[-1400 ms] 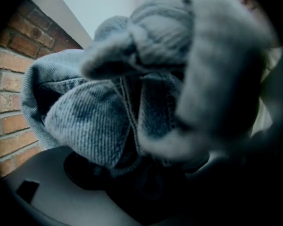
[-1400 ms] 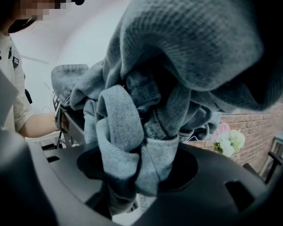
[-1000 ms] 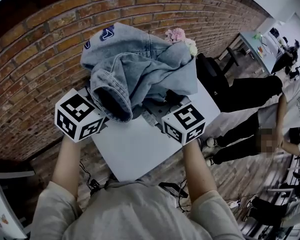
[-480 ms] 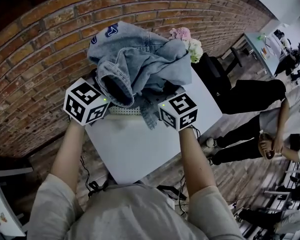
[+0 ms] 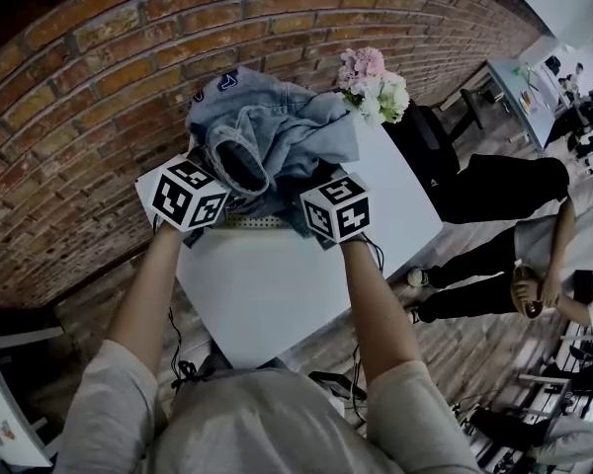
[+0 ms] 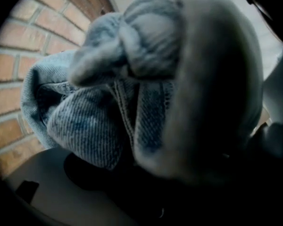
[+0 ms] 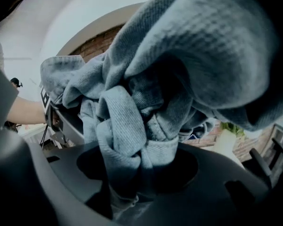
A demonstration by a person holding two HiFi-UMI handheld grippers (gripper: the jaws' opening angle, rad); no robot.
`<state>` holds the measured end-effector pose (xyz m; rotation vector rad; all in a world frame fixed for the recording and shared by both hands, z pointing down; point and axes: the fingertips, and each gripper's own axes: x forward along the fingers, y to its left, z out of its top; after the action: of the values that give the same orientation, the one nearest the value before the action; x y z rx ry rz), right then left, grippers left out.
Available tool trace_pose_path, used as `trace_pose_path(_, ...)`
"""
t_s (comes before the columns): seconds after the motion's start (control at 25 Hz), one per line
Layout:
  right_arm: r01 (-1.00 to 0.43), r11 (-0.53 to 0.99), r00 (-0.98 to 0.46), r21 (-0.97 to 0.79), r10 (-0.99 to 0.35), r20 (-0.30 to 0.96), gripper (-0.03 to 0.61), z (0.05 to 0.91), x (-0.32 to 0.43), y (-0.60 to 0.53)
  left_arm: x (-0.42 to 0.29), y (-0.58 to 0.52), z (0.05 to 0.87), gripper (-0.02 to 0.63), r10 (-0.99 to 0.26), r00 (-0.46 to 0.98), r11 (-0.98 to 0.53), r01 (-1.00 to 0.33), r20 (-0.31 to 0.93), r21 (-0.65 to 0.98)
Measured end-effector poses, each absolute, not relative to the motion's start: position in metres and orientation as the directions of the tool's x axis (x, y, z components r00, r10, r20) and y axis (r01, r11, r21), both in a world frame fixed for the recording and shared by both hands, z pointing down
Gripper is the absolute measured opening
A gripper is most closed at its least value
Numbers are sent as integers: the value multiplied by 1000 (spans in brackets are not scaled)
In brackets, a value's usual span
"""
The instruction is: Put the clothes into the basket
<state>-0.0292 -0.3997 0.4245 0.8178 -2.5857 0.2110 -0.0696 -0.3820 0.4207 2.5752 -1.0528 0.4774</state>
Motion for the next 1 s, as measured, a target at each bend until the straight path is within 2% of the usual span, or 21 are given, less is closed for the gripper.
trace_pose_path(0.44, -611, 771, -658, -179, -369, 657, 262, 490, -20, -395, -68, -376, 487, 428, -497, 658, -557, -742, 566, 374)
trace_pose_path(1.0, -706, 671, -562, -228, -335, 756, 279, 528, -5, -398, -81, -382, 524, 472, -475, 571, -415, -816, 670, 402)
